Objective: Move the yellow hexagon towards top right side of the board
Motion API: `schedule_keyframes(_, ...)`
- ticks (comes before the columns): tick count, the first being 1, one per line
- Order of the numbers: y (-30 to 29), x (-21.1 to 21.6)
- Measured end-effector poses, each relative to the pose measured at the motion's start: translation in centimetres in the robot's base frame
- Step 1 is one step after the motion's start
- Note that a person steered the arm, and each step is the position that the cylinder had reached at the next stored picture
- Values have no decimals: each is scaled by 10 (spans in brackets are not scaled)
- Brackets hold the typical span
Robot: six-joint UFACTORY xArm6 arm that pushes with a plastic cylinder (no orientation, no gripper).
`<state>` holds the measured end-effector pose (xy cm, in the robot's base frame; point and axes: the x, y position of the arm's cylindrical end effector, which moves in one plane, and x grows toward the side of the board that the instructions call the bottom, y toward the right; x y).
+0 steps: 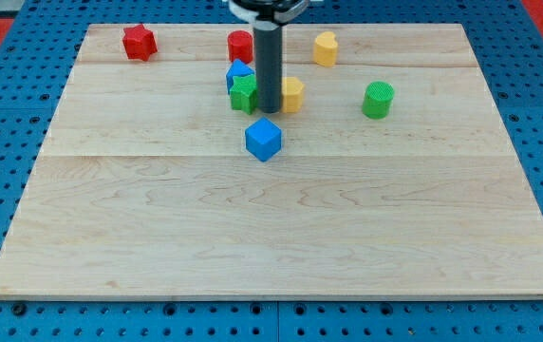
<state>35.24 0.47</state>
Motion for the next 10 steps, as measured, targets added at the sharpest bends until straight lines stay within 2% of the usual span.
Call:
schedule_keyframes(3, 91, -38)
schedule_keyframes(5, 31, -46)
schedule_keyframes(6, 54, -59)
schedule_keyframes(8, 152, -73)
schedule_keyframes(10, 162, -86)
